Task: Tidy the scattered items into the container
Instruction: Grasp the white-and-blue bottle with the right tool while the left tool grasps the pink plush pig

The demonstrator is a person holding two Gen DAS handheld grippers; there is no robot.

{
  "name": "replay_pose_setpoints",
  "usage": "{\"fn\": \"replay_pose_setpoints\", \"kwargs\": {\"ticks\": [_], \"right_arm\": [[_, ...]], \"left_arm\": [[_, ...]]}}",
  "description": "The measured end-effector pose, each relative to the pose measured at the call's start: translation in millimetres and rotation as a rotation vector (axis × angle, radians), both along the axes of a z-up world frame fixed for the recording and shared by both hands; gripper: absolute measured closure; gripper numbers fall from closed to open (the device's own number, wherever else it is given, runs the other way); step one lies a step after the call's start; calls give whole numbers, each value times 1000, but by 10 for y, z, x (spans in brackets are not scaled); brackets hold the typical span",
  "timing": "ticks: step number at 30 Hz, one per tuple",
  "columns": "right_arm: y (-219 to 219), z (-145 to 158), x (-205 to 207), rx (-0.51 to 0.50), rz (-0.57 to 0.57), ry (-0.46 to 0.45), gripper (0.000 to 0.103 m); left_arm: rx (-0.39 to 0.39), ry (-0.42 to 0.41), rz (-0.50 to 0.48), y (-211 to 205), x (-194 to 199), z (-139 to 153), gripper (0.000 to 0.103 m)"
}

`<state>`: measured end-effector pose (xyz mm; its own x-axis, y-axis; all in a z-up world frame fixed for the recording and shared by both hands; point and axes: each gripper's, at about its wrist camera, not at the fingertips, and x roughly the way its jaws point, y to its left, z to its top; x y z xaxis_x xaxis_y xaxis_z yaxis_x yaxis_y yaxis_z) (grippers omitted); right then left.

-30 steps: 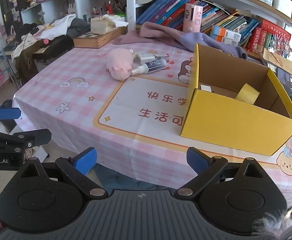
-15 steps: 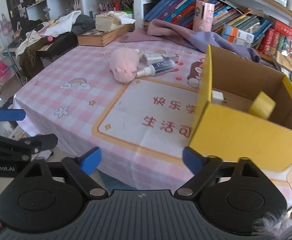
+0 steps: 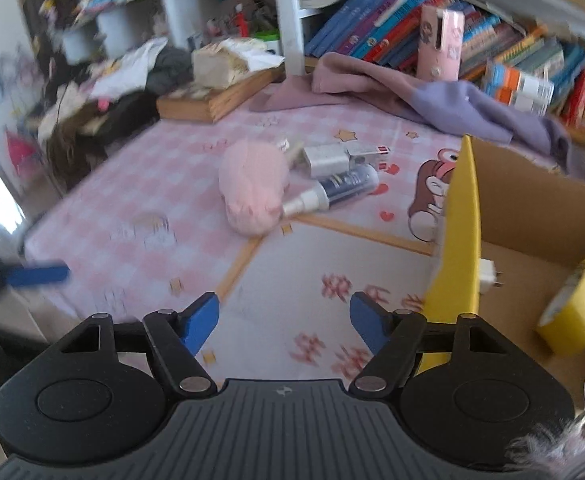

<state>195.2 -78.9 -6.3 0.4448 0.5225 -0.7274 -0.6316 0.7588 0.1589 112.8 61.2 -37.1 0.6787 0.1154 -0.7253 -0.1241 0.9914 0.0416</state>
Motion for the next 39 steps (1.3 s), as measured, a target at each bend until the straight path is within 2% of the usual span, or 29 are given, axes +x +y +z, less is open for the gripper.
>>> {"fn": "replay_pose_setpoints", "kwargs": {"ticks": [3, 13, 18, 24, 33, 37, 39], "right_arm": [[101, 39, 212, 34, -22, 14, 37], [339, 67, 966, 106, -158, 68, 37], [444, -47, 1376, 100, -264, 150, 37], [653, -200, 1613, 68, -333, 149, 36], [727, -588, 1951, 22, -445, 278, 36], [773, -687, 2018, -24, -437, 283, 37], [813, -692, 2025, -46, -412, 257, 43]], "left_arm": [[13, -5, 5, 16, 196, -21, 10], [36, -70, 20, 118, 812, 30, 10], [26, -87, 31, 162, 1125, -25, 10], [-24, -53, 42, 170, 1522, -196, 10], [-18, 11, 59, 168, 1844, -434, 11], [-41, 39, 71, 244, 1864, -534, 12], [-63, 44, 79, 289, 1859, -577, 14]]}}
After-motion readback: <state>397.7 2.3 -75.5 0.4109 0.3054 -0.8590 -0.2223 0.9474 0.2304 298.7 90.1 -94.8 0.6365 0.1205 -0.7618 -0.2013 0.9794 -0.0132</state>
